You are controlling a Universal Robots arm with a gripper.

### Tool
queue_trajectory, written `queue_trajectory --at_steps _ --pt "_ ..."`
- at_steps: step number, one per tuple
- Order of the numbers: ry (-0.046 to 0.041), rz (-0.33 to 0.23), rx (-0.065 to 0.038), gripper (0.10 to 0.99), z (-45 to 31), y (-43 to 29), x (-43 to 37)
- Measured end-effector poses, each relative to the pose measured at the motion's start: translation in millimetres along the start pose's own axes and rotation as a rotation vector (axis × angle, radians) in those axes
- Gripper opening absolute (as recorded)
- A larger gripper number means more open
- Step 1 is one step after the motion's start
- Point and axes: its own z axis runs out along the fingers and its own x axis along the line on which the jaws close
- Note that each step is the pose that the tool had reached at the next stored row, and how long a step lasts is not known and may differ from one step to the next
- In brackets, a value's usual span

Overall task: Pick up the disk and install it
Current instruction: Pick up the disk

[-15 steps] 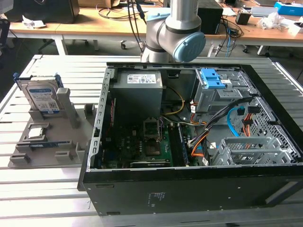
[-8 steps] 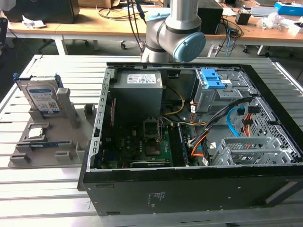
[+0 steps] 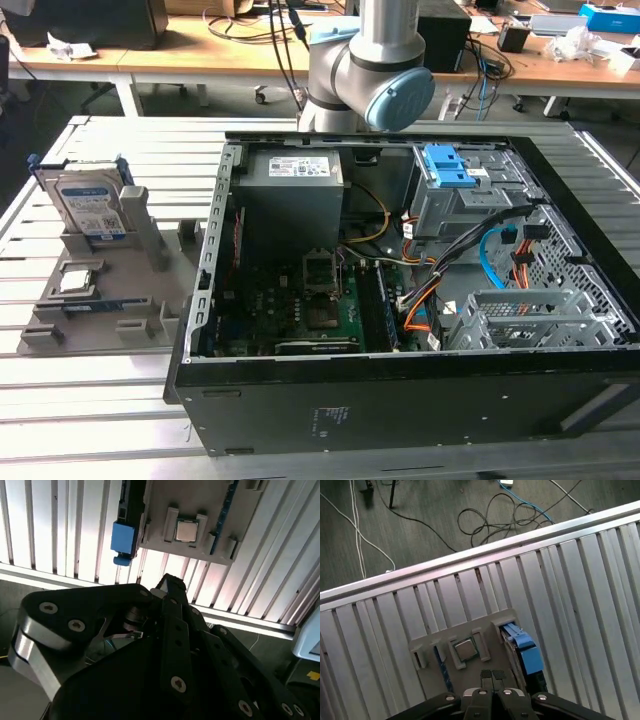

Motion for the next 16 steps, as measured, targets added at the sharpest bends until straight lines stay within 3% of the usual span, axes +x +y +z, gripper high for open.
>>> queue_trajectory --at_steps 8,16 --pt "-0.0029 -0.163 0.0 0.106 0.0 0.0 0.0" --pt "-0.0066 -0.365 -0.001 0.106 0.0 0.0 0.0"
